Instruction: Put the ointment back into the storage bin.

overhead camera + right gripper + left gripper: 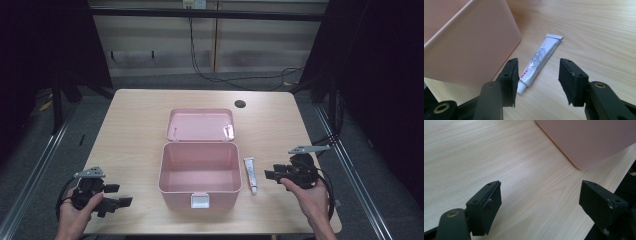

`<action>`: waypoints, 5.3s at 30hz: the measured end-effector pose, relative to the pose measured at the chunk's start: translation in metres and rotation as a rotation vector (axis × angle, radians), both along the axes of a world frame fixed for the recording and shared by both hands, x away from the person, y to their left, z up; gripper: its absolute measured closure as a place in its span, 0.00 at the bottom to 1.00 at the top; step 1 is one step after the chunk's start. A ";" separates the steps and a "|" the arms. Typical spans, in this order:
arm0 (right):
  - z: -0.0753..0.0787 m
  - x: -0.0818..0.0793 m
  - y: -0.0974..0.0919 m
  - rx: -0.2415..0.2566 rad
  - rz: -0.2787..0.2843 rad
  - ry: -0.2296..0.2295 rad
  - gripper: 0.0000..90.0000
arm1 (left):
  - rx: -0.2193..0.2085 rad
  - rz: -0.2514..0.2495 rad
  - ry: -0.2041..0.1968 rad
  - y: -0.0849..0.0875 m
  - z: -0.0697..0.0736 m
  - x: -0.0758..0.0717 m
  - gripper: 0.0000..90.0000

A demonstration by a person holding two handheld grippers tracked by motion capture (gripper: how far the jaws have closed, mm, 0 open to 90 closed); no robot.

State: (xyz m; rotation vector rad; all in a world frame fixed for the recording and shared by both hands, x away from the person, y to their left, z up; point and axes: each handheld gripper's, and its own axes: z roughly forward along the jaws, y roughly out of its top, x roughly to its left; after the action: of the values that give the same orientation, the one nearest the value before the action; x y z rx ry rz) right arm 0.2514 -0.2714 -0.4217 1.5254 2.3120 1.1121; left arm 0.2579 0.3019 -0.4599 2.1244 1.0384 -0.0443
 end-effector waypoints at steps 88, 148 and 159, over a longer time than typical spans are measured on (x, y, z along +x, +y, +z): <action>-0.046 0.080 0.080 -0.368 -0.008 0.522 0.76 | -0.007 -0.007 -0.002 0.000 0.000 -0.001 0.20; 0.003 0.058 0.051 -0.419 0.288 0.459 0.80 | -0.007 -0.017 -0.005 0.001 0.002 -0.001 0.20; 0.010 0.052 0.048 -0.455 0.326 0.439 0.80 | -0.005 -0.010 -0.006 0.001 0.002 -0.001 0.20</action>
State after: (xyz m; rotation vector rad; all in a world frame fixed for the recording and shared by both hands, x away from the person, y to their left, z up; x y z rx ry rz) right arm 0.3035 -0.2231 -0.4119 1.3417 2.9141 0.2545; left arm 0.2567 0.3024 -0.4581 2.1237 1.0234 -0.0454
